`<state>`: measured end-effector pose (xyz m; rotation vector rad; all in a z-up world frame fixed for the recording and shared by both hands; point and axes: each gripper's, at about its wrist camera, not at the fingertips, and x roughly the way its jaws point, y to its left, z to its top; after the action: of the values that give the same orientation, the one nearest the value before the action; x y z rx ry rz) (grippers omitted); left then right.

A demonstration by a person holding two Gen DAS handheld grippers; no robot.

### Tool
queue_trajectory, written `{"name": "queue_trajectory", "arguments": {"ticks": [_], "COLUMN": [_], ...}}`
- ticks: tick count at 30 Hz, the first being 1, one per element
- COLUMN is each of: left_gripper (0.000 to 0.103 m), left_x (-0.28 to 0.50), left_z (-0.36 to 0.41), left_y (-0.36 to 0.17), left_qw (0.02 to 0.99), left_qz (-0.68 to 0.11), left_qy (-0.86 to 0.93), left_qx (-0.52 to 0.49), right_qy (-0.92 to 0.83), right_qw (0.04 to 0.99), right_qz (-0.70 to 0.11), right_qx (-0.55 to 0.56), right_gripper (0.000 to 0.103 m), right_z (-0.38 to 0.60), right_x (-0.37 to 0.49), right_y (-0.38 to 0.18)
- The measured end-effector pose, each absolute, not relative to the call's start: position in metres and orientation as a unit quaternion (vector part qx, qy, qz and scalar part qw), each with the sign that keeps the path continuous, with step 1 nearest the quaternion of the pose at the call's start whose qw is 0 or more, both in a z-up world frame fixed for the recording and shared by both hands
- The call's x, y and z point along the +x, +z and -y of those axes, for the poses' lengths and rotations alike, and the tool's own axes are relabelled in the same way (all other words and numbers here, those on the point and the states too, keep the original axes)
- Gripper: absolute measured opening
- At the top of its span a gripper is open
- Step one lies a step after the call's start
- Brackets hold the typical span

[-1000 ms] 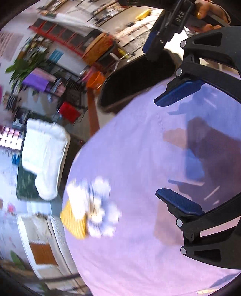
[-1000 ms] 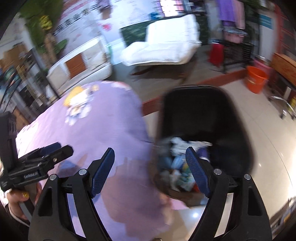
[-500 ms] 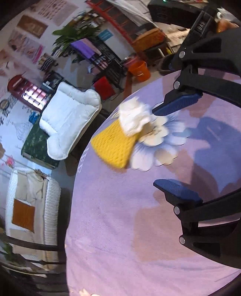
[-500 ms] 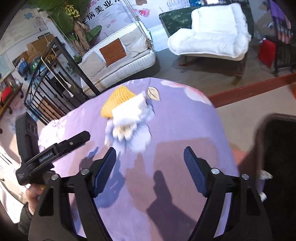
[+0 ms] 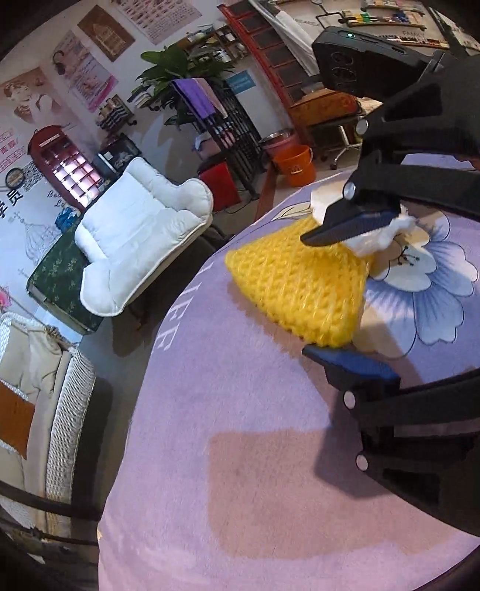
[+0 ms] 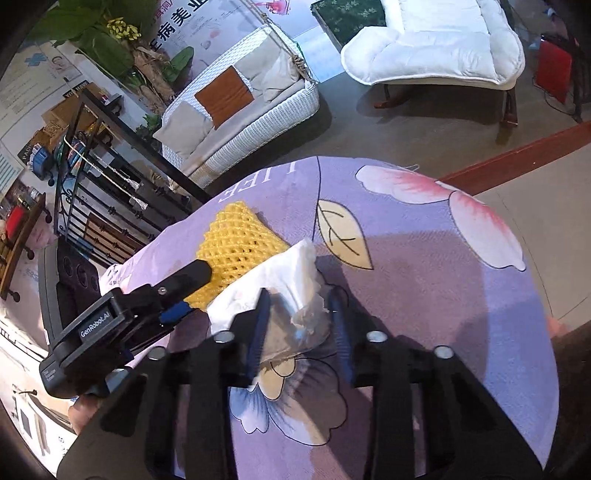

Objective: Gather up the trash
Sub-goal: 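Grasp the yellow foam net with the left gripper while the right grasps the white tissue, then carry the white tissue over the black bin and open the right gripper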

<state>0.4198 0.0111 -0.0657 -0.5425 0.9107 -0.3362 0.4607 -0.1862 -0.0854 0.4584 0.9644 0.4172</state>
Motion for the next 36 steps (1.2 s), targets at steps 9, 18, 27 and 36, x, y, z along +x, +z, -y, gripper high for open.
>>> {"name": "queue_trajectory", "arguments": {"ticks": [9, 18, 27, 36], "left_gripper": [0.020, 0.020, 0.020, 0.020], "left_x": [0.381, 0.294, 0.234, 0.200], "left_z": [-0.009, -0.006, 0.011, 0.043], "left_y": [-0.045, -0.014, -0.009, -0.004], "left_qw": [0.865, 0.897, 0.904, 0.907], "left_qz": [-0.409, -0.369, -0.353, -0.341], "left_qy": [-0.170, -0.150, -0.157, -0.181], "left_qx": [-0.236, -0.191, -0.184, -0.169], "right_qy": [0.193, 0.181, 0.151, 0.093], "right_qw": [0.862, 0.881, 0.898, 0.916], "right_qz": [-0.429, -0.407, -0.391, -0.371], "right_qx": [0.189, 0.159, 0.135, 0.118], "right_gripper": [0.008, 0.008, 0.008, 0.008], "right_z": [0.188, 0.213, 0.234, 0.270], "right_x": [0.424, 0.341, 0.277, 0.225], "right_y": [-0.064, -0.045, -0.039, -0.037]}}
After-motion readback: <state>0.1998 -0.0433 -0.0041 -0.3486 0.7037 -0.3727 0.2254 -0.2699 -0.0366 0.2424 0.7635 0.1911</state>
